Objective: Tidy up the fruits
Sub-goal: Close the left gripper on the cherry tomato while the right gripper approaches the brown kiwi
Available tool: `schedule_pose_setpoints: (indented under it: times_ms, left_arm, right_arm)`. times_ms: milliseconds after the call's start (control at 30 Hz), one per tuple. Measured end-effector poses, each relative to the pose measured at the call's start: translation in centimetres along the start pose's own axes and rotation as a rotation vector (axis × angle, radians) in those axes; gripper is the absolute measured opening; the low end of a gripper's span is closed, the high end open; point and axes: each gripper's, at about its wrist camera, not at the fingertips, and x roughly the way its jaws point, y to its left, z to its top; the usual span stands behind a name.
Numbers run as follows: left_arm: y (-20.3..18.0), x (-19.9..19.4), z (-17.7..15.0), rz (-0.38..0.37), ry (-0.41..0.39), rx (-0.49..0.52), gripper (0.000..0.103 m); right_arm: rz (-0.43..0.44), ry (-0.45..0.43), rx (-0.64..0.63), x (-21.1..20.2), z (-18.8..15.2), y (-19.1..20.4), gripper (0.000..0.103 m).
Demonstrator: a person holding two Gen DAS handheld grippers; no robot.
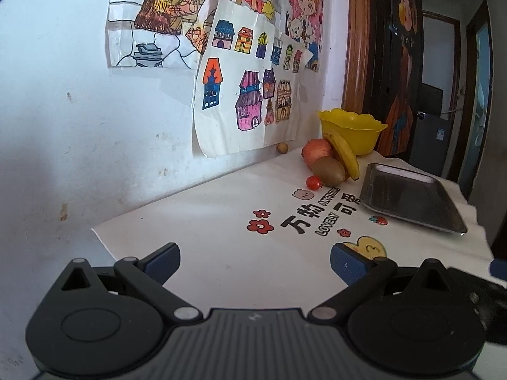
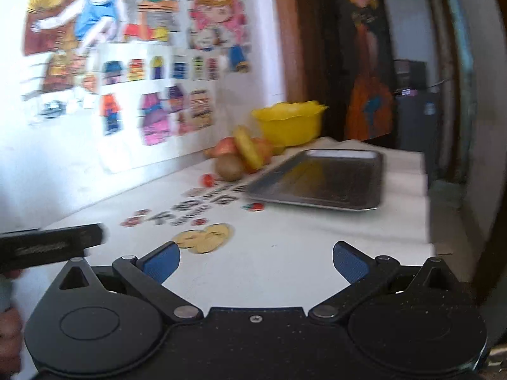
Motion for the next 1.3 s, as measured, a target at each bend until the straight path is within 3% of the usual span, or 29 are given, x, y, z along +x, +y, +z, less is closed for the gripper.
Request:
schedule_pose_setpoints:
  times_ms: [100,200,400,567,633,767,900,1100,1300]
  left_arm:
    - [0.9,-0.4,1.7,-0.060,0.031,-0.022,0.102]
    - [1.8,-1.2,4.3,-0.098,0.021,-0.019,0.102]
    - [2.8,-0.8,11.0,-0.167,0.001,0.051,0.103]
    - [2.1,1.6,14.4,-0.183,-0.031,0.140,0.103]
    - [1.7,2.8,14.7,-0.198,-0.038,0.148,0.103]
    - [0.8,6.2,13.7,-0.209,-0.019,0.177,0.103]
    - [0.2,9.1,11.7,-0.206,0.007,0.201,0.103]
    - [-1.3,13.6,10.3,-0.197,0.088,0.260,0.103]
    - [-2.2,17.6,9.3,-0.206,0.155,0.253,0.102]
  right_arm:
    - [0.125,0.031,0.026,-1.3,1.6,-0.4,0.102]
    - [0.171,0.052,0.026,-3.1,4.7,-0.1,0.102]
    - [0.221,0.073,-0.067,-5.9,14.9,1.0,0.102]
    - [0.266,0.116,-0.103,-3.5,25.4,2.3,0.103]
    - [0.306,0.125,-0.115,-1.3,27.0,2.5,0.102]
    - [0.385,0.138,-0.056,4.1,26.7,1.1,0.102]
    - [0.535,0.242,0.050,11.3,24.1,-1.2,0.103]
    - [0.509,0.347,0.148,20.2,20.7,-2.9,0.102]
    - [0.486,0.434,0.270,26.7,17.8,-4.8,0.102]
